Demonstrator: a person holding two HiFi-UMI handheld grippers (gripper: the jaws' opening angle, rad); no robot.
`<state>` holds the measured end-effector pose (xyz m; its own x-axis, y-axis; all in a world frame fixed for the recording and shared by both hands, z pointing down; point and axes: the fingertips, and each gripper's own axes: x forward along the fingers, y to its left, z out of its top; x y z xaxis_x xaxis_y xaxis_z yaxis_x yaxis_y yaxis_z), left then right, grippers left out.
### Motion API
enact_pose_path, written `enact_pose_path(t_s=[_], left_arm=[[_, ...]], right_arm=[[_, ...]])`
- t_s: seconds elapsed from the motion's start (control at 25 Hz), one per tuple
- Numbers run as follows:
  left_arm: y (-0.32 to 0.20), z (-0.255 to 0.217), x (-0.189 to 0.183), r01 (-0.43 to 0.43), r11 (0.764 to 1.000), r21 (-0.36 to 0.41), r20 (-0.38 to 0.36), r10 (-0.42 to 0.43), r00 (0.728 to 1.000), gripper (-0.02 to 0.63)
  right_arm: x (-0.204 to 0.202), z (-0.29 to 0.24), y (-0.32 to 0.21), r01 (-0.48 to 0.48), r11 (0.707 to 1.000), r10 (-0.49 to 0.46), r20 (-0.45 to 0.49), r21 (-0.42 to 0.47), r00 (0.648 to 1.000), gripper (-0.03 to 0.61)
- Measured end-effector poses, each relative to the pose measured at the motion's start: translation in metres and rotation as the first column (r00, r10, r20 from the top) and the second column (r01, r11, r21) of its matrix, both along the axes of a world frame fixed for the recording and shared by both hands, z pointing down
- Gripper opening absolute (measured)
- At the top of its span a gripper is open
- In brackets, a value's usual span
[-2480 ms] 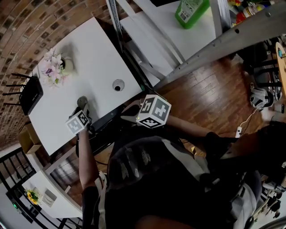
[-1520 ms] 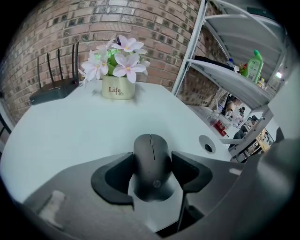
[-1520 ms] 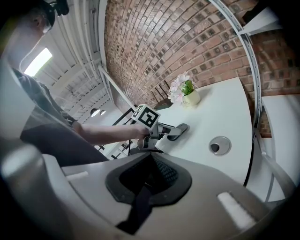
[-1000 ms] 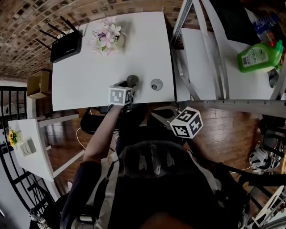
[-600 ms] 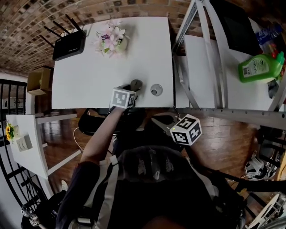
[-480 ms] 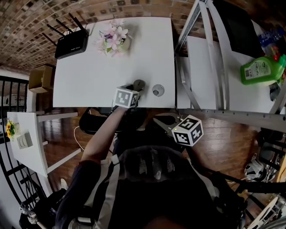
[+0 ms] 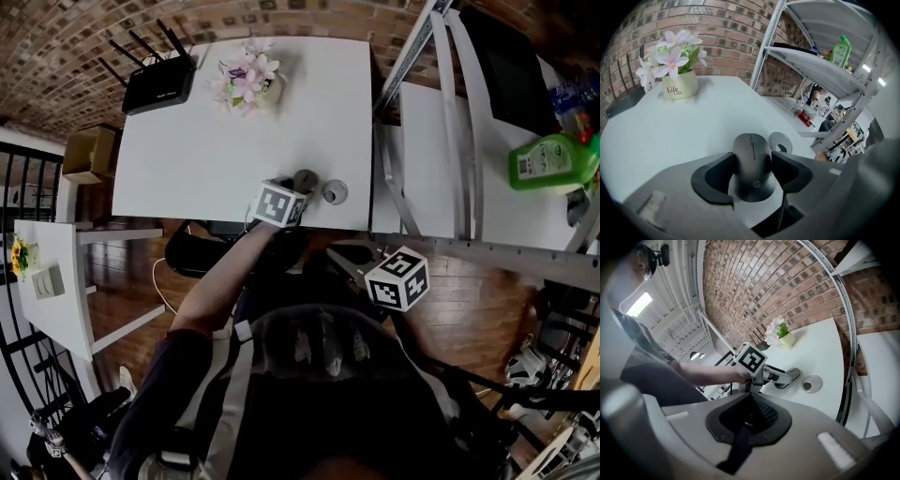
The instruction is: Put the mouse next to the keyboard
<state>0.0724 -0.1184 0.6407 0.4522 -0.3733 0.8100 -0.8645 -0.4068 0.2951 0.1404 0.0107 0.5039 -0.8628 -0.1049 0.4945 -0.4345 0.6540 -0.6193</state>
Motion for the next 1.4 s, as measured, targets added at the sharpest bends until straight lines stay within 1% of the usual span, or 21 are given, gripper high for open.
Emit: enact_pose_path(t_s=[0.24, 0.28, 0.4, 0.6, 0.68, 0.72, 0.8, 0.84, 0.88, 1.0, 1.04, 1.4], left_arm=[[0.002, 0.000, 0.006, -0.025, 1.000, -0.004, 0.012, 0.025, 1.000, 0.267], [0.002, 0.000, 0.007, -0.032, 0.999, -0.003, 0.022, 0.032, 0.999, 0.267], [0.000, 0.001, 0.002, -0.061, 0.998, 0.017, 0.089, 0.059, 0.994, 0.267], [-0.001, 0.001, 0.004, -0.090, 0.995, 0.040, 0.115, 0.085, 0.990, 0.264], [0.001, 0.002, 0.004, -0.086, 0.996, 0.033, 0.111, 0.082, 0.990, 0.264], [0.001, 0.002, 0.005, -0.074, 0.997, 0.025, 0.094, 0.072, 0.993, 0.262], [0.003, 0.000, 0.014, -0.041, 0.999, 0.001, 0.020, 0.041, 0.999, 0.262], [0.004, -0.001, 0.018, -0.033, 0.999, -0.007, -0.004, 0.033, 0.999, 0.262], [0.004, -0.001, 0.019, -0.038, 0.999, -0.005, -0.001, 0.038, 0.999, 0.262], [0.003, 0.001, 0.014, -0.090, 0.995, 0.031, 0.095, 0.086, 0.992, 0.261], [0.003, 0.001, 0.013, -0.096, 0.995, 0.036, 0.109, 0.092, 0.990, 0.261], [0.002, 0.000, 0.012, -0.073, 0.996, 0.060, 0.100, 0.066, 0.993, 0.265]], right_arm=[[0.001, 0.001, 0.000, 0.001, 1.000, -0.001, -0.002, 0.000, 1.000, 0.005], [0.001, 0.001, 0.000, 0.001, 1.000, -0.001, -0.003, 0.000, 1.000, 0.005], [0.001, 0.001, -0.001, -0.001, 1.000, 0.001, -0.004, 0.003, 1.000, 0.005], [0.001, 0.001, 0.000, -0.012, 1.000, 0.012, -0.002, 0.000, 1.000, 0.005], [0.001, 0.001, 0.002, -0.014, 1.000, 0.014, -0.004, -0.003, 1.000, 0.005], [0.002, 0.001, 0.002, -0.015, 1.000, 0.015, -0.004, -0.002, 1.000, 0.005], [0.002, 0.001, 0.002, -0.018, 1.000, 0.018, -0.003, 0.001, 1.000, 0.005], [0.002, 0.001, 0.002, -0.018, 1.000, 0.018, -0.002, 0.002, 1.000, 0.005], [0.001, 0.001, 0.002, -0.018, 1.000, 0.018, -0.002, 0.001, 1.000, 0.005], [0.001, 0.002, 0.005, -0.012, 1.000, 0.012, -0.004, -0.002, 1.000, 0.005], [0.001, 0.002, 0.005, -0.010, 1.000, 0.010, -0.005, -0.002, 1.000, 0.005], [-0.002, 0.001, 0.008, -0.004, 1.000, 0.004, -0.006, 0.006, 1.000, 0.005]])
